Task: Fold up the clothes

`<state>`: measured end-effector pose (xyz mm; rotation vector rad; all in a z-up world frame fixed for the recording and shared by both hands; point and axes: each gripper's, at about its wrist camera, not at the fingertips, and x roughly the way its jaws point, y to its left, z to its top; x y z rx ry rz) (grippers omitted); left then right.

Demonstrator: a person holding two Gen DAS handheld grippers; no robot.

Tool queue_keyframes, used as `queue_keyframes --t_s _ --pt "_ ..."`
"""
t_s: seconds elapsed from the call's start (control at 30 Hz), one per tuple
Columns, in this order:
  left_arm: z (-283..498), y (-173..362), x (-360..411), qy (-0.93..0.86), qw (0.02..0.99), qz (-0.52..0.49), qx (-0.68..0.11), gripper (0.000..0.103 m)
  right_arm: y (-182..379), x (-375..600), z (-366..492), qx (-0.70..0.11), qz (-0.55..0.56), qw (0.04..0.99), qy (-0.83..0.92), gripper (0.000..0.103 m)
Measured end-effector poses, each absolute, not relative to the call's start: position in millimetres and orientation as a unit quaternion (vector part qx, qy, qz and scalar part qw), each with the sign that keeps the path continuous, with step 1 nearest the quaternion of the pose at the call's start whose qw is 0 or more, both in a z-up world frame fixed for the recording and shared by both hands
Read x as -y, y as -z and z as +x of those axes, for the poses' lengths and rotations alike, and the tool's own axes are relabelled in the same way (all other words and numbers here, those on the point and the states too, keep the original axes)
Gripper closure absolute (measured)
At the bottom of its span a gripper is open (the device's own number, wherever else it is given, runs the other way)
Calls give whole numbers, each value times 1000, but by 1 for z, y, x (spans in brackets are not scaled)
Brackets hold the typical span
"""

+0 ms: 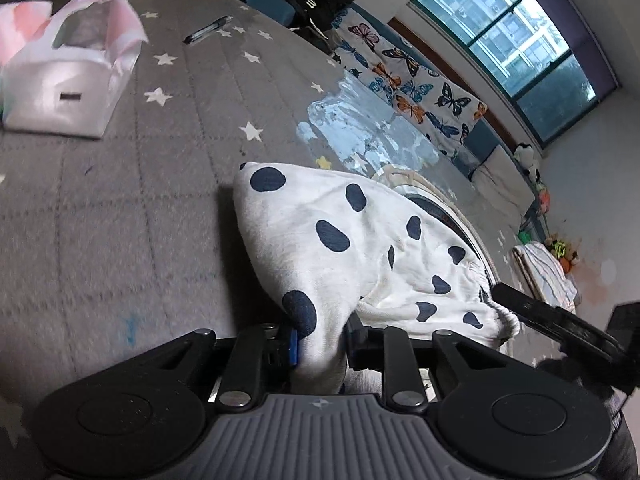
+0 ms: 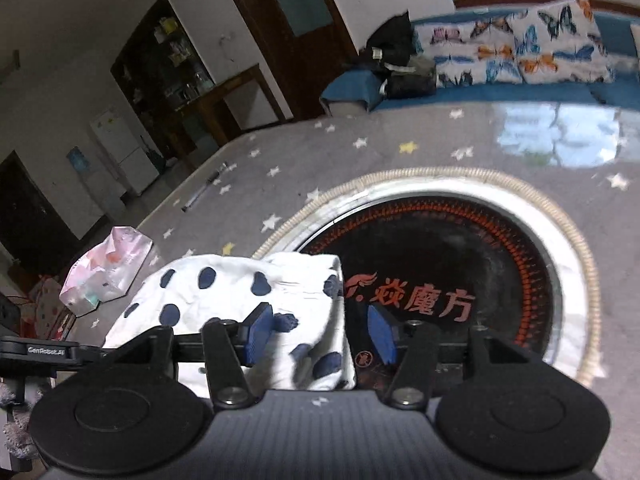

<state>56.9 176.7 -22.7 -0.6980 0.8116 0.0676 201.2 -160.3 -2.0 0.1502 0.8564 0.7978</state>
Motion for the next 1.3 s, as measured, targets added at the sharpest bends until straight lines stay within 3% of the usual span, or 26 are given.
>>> queue_keyframes --t_s 0.5,0.73,1.3 --pt "69 21 -180 -10 867 -298 -399 79 27 140 213 -438 91 794 -411 48" --pt "74 18 -176 -13 872 -277 -403 79 23 150 209 -434 126 794 -406 81" --pt "90 -10 -131 38 892 -220 -392 82 -17 203 169 -376 150 838 -365 87"
